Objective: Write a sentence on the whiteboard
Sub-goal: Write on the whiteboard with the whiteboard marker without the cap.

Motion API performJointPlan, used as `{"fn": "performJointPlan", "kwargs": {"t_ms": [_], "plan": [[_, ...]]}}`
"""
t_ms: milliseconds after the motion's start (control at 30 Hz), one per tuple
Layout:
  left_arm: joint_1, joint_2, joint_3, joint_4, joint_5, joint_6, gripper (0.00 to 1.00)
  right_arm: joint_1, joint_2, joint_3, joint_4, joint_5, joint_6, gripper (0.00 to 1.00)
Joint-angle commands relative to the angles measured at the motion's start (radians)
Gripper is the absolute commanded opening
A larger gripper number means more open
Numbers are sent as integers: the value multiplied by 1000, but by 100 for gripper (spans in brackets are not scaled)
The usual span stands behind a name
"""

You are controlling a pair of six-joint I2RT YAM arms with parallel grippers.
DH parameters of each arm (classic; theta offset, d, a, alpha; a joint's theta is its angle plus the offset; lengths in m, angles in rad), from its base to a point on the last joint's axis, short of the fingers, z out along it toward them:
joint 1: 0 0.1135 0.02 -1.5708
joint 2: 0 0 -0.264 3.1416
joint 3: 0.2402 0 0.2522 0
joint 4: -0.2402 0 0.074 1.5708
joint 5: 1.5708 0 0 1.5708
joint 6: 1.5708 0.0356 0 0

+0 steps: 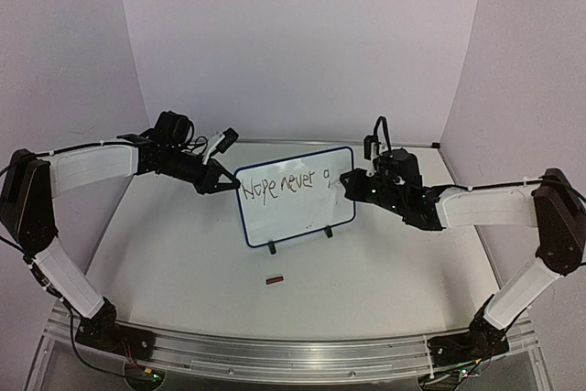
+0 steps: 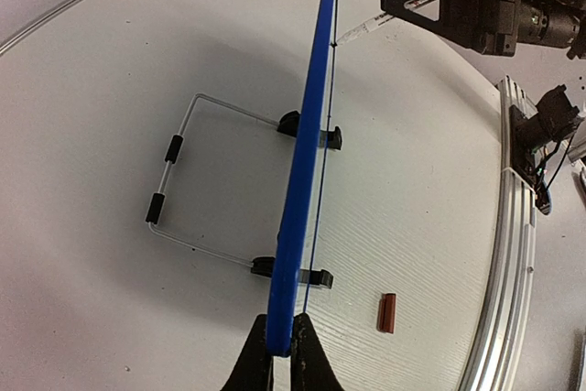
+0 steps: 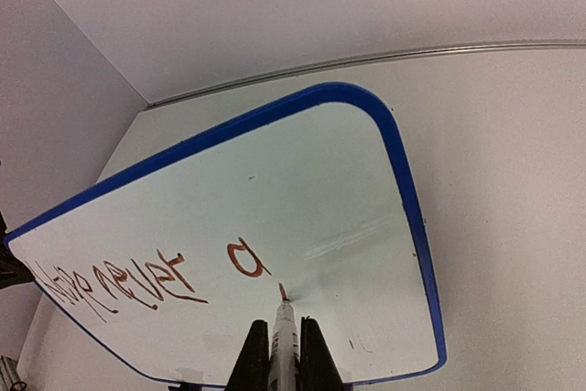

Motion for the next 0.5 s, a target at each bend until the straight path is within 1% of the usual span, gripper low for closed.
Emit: {"fn": "performJointPlan", "kwargs": {"t_ms": [0,267,467], "plan": [[-6,23,3,-24,-72,49,0,12,30,12,23,9,6,0],[-6,20,3,-24,-72,50,0,23,42,34,36,-7,11,0],[-5,19,3,-25,-72,49,0,28,7,26,69,-19,31,0]]}}
